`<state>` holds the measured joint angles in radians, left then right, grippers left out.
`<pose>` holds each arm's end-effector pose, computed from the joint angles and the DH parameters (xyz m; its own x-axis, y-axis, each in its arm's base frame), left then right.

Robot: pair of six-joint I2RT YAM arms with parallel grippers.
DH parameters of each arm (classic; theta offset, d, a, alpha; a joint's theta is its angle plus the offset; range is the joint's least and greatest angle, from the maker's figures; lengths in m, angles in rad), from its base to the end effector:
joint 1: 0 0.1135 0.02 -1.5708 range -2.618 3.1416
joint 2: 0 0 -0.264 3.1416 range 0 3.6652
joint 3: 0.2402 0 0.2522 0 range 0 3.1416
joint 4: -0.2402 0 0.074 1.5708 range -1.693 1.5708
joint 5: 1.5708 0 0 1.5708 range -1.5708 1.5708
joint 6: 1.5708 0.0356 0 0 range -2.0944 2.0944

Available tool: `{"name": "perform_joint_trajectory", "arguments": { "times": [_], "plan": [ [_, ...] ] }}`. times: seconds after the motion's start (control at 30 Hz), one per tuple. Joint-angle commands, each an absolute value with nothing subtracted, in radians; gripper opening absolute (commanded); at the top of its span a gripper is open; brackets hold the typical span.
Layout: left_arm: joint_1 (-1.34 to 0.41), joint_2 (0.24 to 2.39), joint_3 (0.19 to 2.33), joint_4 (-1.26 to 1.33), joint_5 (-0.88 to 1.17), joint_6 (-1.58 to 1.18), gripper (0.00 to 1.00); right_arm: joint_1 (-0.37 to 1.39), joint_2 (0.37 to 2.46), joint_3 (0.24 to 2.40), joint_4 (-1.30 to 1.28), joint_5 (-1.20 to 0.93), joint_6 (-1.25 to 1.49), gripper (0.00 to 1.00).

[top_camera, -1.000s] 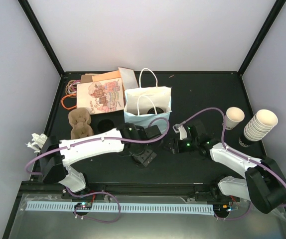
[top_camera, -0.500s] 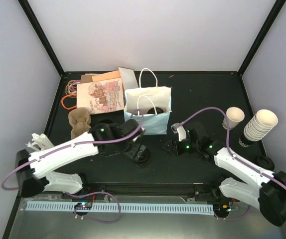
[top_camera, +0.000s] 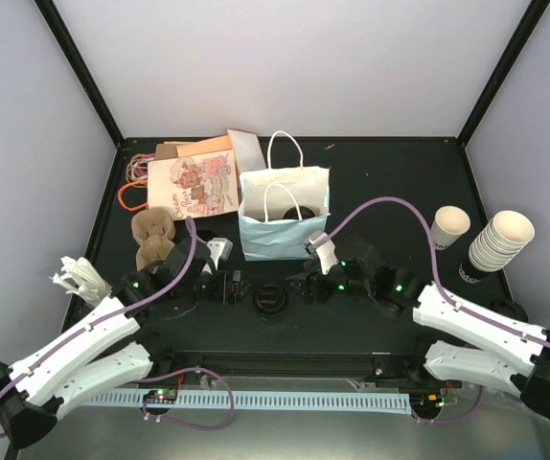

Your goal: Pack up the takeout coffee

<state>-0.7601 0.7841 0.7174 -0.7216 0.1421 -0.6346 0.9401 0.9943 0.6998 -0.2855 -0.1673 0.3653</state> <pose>0.1114 -0.1129 0.2660 -0.8612 0.0089 -0.5082 0.3028 0.8120 -0.4989 0.1245 0.1805 0.2614 -0.6157 -0.2458 -0.7487 -0.7051 0.5962 0.3840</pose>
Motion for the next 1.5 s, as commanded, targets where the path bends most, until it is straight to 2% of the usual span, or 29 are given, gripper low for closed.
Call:
{"name": "perform_joint_trajectory", "arguments": {
  "times": [0.0,0.13,0.17,0.37,0.63,0.8,1.47],
  "plan": [
    [-0.731,0.758,0.654,-0.63,0.245,-0.715,0.86,0.945,1.027,0.75,-0.309,-0.178,0.217,0.76],
    [-0.725,0.704,0.582,-0.581,0.268,-0.772,0.84,0.944,1.102,0.841,-0.434,-0.179,0.142,0.78],
    [-0.724,0.695,0.568,-0.575,0.276,-0.781,0.84,0.945,1.12,0.851,-0.441,-0.181,0.132,0.81],
    [-0.722,0.688,0.52,-0.58,0.326,-0.797,0.82,1.014,1.211,0.881,-0.436,-0.108,0.104,0.82],
    [-0.721,0.748,0.45,-0.476,0.452,-0.817,0.73,1.083,1.323,0.942,-0.482,-0.031,0.044,0.82],
    [-0.721,0.779,0.441,-0.469,0.474,-0.816,0.65,1.125,1.355,0.962,-0.483,-0.01,0.024,0.81],
    [-0.72,0.784,0.386,-0.361,0.498,-0.845,0.58,1.157,1.445,0.983,-0.457,-0.062,-0.006,0.75]
  ]
}}
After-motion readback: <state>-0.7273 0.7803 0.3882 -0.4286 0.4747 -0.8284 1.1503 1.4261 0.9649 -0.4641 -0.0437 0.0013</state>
